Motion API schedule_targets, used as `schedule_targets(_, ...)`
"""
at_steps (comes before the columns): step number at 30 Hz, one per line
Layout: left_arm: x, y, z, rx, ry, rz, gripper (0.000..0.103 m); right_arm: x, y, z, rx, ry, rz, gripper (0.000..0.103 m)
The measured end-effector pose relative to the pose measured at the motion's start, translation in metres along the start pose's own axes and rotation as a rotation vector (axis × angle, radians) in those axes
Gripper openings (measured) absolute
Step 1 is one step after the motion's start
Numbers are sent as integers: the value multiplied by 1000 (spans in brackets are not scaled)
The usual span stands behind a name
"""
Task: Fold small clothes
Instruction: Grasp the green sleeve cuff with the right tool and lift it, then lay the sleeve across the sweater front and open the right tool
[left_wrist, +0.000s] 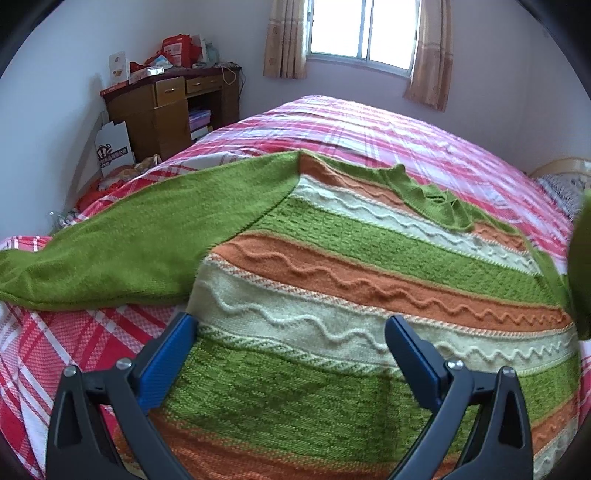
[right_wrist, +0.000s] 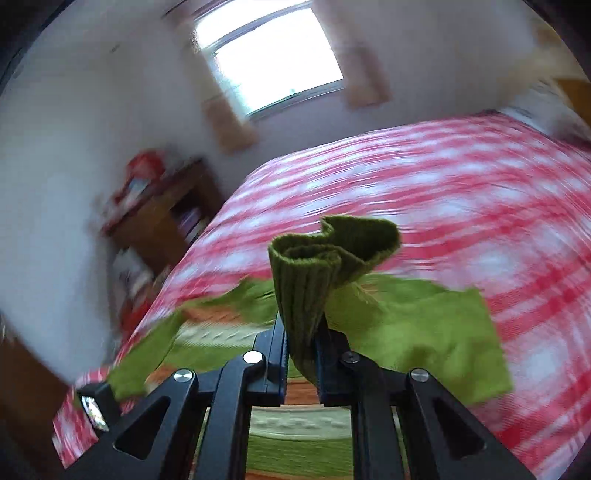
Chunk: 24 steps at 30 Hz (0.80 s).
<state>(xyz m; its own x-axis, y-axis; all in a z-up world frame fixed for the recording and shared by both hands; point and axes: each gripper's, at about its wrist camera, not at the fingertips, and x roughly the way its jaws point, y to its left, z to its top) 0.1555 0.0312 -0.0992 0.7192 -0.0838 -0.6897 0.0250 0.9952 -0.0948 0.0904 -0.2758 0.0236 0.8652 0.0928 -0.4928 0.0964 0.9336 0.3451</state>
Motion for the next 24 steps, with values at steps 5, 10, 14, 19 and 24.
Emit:
schedule_targets(5, -2, 9, 0, -50, -22, -46, 103, 66, 84, -12, -133, 92, 116, 11)
schedule_targets(10, -5, 17, 0, -97, -45, -94, 103, 137, 126, -36, -182, 209, 237, 11)
schedule_targets(14, -5, 19, 0, -106, -55, -105, 103, 178, 143, -56, -167, 293, 341, 13)
schedule_targets(19, -4, 23, 0, -135, -51, -103, 103, 206, 145, -67, -118, 471, 407, 30)
schedule_targets(24, -6, 21, -1, -130, -56, -102, 103, 188, 130, -58, -26, 453, 586, 74)
